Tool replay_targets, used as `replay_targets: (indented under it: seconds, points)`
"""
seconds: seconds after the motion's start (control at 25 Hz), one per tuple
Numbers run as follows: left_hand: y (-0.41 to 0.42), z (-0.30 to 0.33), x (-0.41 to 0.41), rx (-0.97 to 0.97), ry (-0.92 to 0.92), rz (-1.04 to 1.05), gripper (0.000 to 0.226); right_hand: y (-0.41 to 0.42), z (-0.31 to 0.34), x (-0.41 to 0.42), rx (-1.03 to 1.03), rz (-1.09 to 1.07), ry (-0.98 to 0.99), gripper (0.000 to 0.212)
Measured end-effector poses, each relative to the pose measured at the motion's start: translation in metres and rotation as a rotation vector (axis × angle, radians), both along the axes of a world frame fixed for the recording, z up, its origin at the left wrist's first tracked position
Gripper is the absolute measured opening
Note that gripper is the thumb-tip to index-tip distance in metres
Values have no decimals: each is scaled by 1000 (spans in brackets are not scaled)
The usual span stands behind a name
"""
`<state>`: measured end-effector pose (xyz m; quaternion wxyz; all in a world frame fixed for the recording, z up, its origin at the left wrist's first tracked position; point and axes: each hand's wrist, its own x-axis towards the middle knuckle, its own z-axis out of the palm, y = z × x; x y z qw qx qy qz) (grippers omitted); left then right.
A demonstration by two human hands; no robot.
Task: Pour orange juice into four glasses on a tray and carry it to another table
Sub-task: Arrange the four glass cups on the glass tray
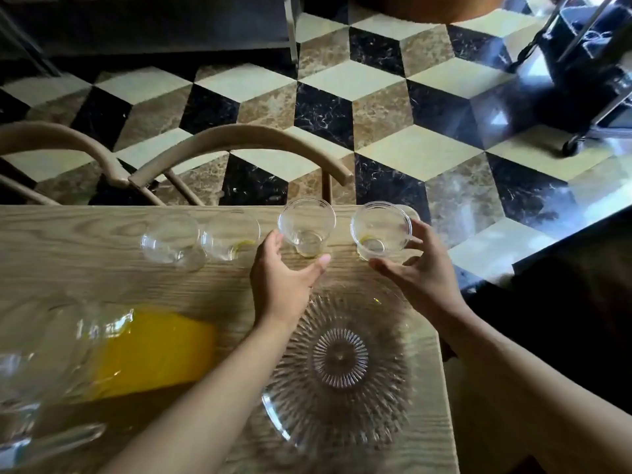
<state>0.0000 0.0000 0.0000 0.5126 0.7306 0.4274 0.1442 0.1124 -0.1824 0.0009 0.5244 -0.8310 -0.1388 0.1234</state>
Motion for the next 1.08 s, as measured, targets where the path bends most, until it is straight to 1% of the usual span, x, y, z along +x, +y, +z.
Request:
replay_targets:
  seconds: [0.08,0.16,0.24,0.4,0.56,0.72,0.84,0.96,1.08]
  points:
    - [-3,-1,7,5,-39,21,101,4,-4,4,51,17,4,85]
    - [-6,-4,9,19,-53,45,89,5,-13,6,58,27,19,82]
    - [-8,-5,13,52,-59,61,81,7,-17,7,49,18,-19,80]
    - [-8,-2,20,103,-85,99,85,8,-23,7,59,11,-27,79]
    - [-7,3,21,147,-124,97,80,9,-23,5,77,3,-53,79]
    - [-8,10,11,167,-185,54,77,9,-11,4,90,-10,-104,72]
    - [-12,18,-9,180,-197,20,84,4,6,-7,97,6,-106,71]
    - [-17,26,-41,226,-242,-25,92,-9,22,-35,78,34,-124,73]
    - [-26,23,-69,212,-265,-78,90,-24,23,-65,29,50,-169,76]
